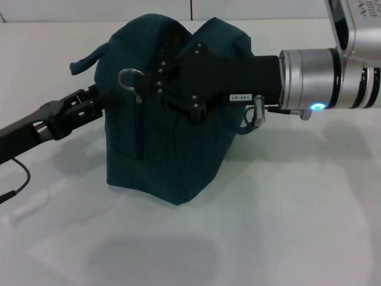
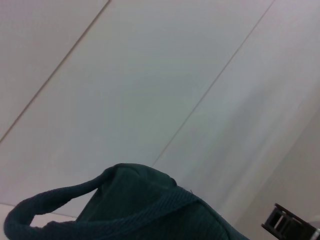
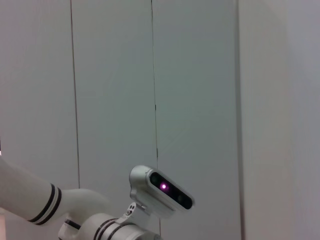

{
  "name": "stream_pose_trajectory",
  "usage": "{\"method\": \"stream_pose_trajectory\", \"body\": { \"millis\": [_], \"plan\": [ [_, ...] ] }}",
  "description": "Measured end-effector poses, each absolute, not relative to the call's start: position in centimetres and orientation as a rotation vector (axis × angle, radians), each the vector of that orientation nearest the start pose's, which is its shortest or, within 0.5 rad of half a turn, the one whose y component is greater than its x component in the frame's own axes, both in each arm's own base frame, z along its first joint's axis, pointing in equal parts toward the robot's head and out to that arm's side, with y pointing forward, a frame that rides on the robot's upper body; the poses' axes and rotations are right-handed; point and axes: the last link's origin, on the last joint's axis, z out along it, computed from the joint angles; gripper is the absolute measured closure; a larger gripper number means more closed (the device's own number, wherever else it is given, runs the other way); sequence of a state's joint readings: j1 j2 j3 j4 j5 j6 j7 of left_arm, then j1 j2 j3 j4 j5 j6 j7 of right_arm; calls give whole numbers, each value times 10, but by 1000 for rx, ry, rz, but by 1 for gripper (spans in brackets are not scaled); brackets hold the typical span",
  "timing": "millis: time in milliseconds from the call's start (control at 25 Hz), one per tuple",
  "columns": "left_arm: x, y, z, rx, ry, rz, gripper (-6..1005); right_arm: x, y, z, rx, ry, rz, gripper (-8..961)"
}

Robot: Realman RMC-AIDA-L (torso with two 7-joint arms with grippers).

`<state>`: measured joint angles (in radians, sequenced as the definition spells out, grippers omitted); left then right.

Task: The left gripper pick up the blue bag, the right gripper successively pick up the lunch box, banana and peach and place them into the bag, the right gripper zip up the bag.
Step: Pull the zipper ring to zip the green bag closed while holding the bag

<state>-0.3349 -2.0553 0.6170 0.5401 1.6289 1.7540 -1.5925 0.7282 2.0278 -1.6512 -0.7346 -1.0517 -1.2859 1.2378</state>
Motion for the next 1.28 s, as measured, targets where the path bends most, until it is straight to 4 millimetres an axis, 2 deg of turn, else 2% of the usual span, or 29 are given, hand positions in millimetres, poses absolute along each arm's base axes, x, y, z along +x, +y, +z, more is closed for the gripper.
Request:
{"method": "stream_pose_trajectory", "body": {
  "millis": [280,720,1280],
  "plan": [
    [-293,277,36,-2297,-1080,-1340,123,83,351,-58,-2884,-22,1131,903],
    [-295,276,31,-2295,-1074,-1324,552,95,354,-55,-2836,81,1163,901],
    [-287,273,24,-2347,-1025,-1344,877,96,355,-50,-2810,115,1204,899]
  ]
}}
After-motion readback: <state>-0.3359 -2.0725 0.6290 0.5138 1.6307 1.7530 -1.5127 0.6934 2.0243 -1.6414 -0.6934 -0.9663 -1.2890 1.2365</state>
